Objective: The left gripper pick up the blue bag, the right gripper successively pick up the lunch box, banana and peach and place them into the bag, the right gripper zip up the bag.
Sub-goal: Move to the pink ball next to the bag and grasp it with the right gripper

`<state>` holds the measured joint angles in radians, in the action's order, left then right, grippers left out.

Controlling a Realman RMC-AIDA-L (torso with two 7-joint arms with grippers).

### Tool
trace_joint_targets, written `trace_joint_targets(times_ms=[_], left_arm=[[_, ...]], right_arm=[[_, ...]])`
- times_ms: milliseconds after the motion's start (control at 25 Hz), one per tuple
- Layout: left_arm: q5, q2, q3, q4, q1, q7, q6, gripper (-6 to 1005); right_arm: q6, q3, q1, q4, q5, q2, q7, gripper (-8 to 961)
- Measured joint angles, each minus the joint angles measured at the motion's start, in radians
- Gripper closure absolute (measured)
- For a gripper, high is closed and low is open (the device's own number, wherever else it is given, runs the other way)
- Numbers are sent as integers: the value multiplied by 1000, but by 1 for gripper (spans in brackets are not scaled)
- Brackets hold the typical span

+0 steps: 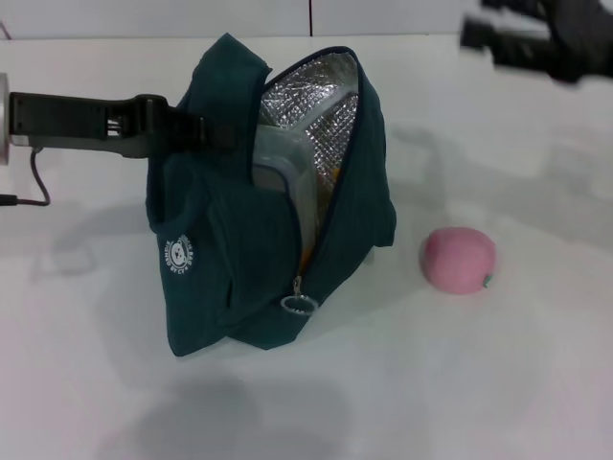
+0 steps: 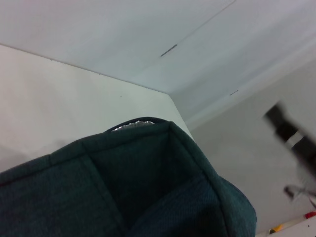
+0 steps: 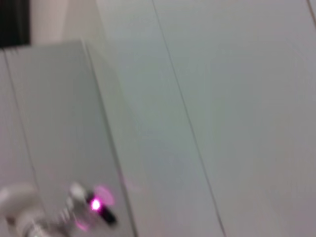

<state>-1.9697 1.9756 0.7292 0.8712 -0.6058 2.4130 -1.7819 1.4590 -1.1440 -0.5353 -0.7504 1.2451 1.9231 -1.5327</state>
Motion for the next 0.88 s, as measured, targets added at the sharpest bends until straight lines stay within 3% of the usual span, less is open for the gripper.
trace_joint_targets(times_ms=[160, 320, 520, 880], left_arm=[[0, 0, -2, 0, 0, 0, 0, 969], [0, 1, -3, 0, 0, 0, 0, 969], [0, 2, -1, 0, -1, 0, 0, 968], [0, 3, -4, 0, -6, 0, 0, 968]], right_arm=[[2, 0, 103, -76, 126, 3, -2, 84], [-13, 0, 147, -113, 299, 10, -40, 86], [-46, 1, 152, -103, 466, 17, -68, 88], [-105, -1, 118, -90, 604, 51, -90, 93]])
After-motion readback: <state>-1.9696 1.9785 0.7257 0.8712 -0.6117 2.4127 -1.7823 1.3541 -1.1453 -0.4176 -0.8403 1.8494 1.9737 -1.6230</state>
